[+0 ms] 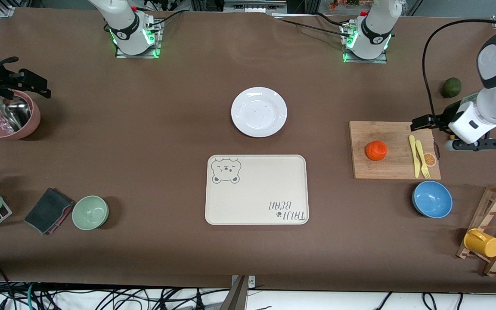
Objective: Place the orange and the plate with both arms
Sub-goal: 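Reach the left gripper down to the orange on the cutting board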
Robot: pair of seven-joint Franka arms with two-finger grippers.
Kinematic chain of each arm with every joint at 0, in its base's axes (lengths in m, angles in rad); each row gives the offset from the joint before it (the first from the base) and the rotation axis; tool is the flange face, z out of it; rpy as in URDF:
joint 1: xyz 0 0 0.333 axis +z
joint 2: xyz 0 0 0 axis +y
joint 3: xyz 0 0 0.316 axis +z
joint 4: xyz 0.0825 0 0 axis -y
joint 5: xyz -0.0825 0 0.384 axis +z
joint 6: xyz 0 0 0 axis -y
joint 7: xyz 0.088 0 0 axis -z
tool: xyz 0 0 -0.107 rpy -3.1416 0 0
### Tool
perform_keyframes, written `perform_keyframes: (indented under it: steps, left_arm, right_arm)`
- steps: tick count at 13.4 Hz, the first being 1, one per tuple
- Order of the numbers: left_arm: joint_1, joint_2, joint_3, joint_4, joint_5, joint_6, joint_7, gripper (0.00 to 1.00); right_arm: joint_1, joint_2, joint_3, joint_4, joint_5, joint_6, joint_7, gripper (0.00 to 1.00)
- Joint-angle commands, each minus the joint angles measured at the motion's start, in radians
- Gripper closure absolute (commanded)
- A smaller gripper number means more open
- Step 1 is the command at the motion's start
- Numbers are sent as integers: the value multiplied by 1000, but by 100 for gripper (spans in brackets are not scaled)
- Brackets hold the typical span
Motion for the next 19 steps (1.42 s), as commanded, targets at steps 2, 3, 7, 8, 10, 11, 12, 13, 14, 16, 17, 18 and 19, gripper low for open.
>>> perform_keyframes:
  steps: [2, 3, 7, 8, 10, 11, 12, 13, 14, 16, 17, 18, 19]
  left_arm:
    - [-12, -30, -18, -165, 4, 180, 1, 0]
    - [-14, -24, -21, -196, 4, 228, 1, 0]
    - [-58, 44, -21, -270, 4, 381, -53, 0]
    - [-67, 56, -21, -288, 4, 423, -59, 0]
    - [-67, 105, -21, -294, 4, 472, -61, 0]
    - [-67, 131, -21, -299, 4, 513, -61, 0]
    - [-72, 150, -21, -310, 4, 555, -61, 0]
    - [-75, 160, -21, -313, 6, 576, -61, 0]
    - [-80, 167, -21, -313, 7, 580, -59, 0]
    - [-80, 187, -21, -311, 9, 601, -61, 0]
    - [-80, 200, -21, -313, 9, 625, -59, 0]
    - [-81, 214, -21, -311, 9, 641, -59, 0]
    - [-86, 225, -21, -311, 11, 656, -59, 0]
  right_arm:
    - [-11, -6, 6, -4, 18, -3, -16, 0]
    - [-11, -6, 6, -4, 18, -1, -16, 0]
    - [-11, -6, 6, -4, 18, -3, -16, 0]
    - [-11, -6, 6, -4, 18, -3, -16, 0]
    - [-11, -6, 6, -4, 18, -3, -16, 0]
    - [-11, -6, 6, -4, 18, -4, -16, 0]
    - [-11, -6, 6, -4, 18, -4, -16, 0]
    - [-11, -6, 6, -4, 18, -4, -16, 0]
    - [-11, -6, 6, -4, 18, -4, -16, 0]
    - [-11, -6, 6, -4, 18, -4, -16, 0]
    - [-11, -6, 6, -4, 18, -4, -16, 0]
    - [-11, -6, 4, -4, 18, -4, -16, 0]
    - [-11, -6, 6, -4, 18, -4, -16, 0]
